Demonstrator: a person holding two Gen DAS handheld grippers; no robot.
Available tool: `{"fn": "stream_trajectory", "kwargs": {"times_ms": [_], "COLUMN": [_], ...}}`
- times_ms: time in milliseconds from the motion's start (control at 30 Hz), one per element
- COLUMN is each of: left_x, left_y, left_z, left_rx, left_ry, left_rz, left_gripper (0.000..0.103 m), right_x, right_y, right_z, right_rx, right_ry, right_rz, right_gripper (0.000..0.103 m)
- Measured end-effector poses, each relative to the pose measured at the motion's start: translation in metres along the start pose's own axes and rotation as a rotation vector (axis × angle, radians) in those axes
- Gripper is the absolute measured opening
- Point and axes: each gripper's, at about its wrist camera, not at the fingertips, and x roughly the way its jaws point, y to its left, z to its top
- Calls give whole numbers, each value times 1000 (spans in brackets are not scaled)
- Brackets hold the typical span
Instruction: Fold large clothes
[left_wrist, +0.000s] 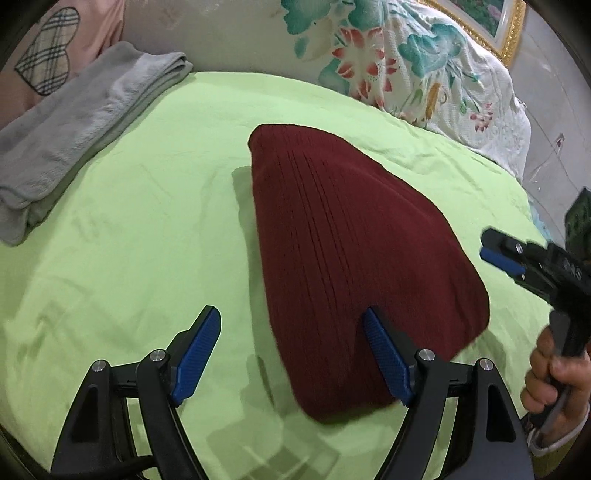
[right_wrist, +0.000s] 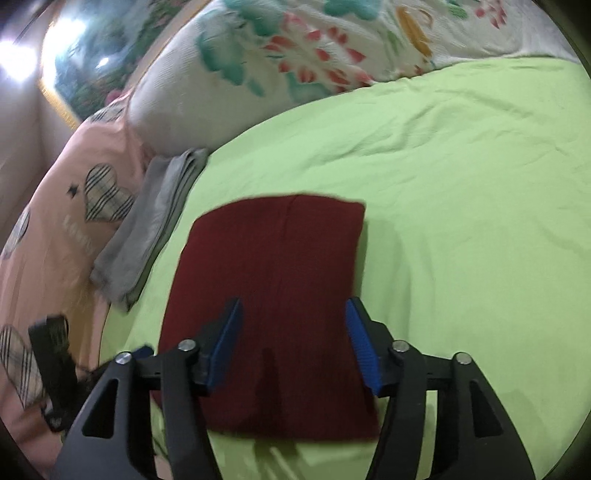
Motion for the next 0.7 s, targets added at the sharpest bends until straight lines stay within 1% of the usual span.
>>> {"fn": "stream_trajectory", "kwargs": {"times_ms": [100, 233, 333, 433, 500, 600, 700], "left_x": [-18, -32, -29, -19, -14, -20, -29], "left_y": [1, 2, 1, -3, -5, -11, -12], "left_z": [-14, -38, -64, -94, -108, -114, -108], "left_rx": [0, 18, 36, 72, 94, 132, 123], "left_ry": [-23, -15, 29, 99, 126, 111, 102], "left_rz": [27, 58, 87, 130, 155, 176, 161], "left_gripper": [81, 83, 84, 84, 84, 84, 84], "right_x": [-11, -25, -33, -32, -30, -32, -35], "right_y": [9, 17, 17, 15, 13, 9, 10], "right_z": [-22, -53, -78, -98, -107, -114, -113], "right_rx": [-34, -81, -109, -123, -128, -123, -126], "right_ry": [7, 36, 62, 109, 136, 153, 152], "right_rz": [-13, -37, -64, -76, -90, -87, -91], "right_gripper": [66, 72, 78, 78, 78, 78, 78]}}
